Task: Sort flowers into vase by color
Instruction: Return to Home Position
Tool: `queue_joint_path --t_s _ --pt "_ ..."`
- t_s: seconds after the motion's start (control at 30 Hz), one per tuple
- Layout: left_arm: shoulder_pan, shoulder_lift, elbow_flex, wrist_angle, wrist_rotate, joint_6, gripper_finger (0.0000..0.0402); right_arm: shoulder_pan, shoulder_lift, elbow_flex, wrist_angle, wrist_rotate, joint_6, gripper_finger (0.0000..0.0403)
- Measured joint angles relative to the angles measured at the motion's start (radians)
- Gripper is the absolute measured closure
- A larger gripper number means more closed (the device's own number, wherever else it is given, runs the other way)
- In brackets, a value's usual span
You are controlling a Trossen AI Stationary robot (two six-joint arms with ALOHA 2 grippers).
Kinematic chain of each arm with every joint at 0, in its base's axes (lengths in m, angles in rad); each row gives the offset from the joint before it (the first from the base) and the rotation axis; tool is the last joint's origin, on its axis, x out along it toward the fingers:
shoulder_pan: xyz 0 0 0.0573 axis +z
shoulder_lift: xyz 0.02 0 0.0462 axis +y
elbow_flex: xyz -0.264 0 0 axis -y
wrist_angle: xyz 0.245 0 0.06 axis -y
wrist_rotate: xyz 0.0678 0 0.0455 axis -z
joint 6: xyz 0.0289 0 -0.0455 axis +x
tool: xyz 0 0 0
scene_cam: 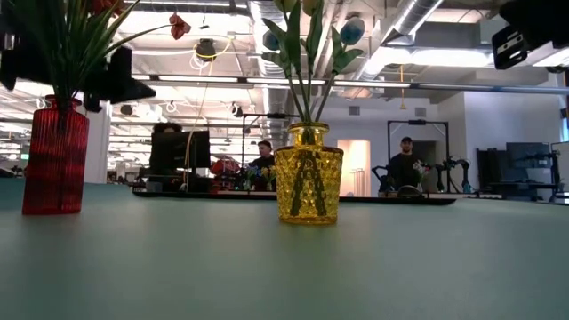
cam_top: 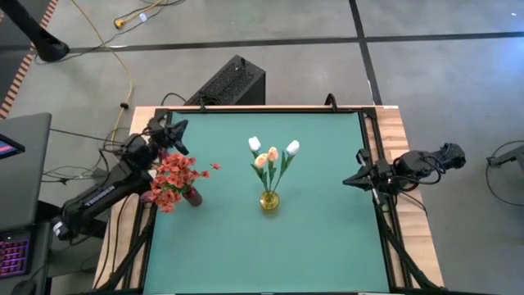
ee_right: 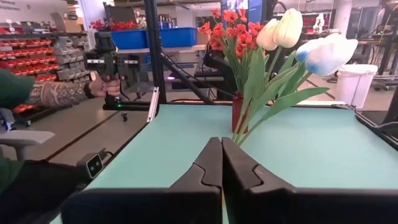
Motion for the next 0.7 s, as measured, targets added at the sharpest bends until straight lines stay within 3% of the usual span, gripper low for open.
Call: queue_joint_path --t_s 0.3,0.7 --pt "-0.041 -0.011 -0.109 0.080 0.003 0.009 0.0401 -0.027 0.000 -0.013 -0.003 0.086 -0.004 0.0382" --pt "-0.083 -0.010 -0.110 0.037 0.015 0.048 0.0401 -0.141 0.001 -0.160 0.180 0.043 0.075 0.0382"
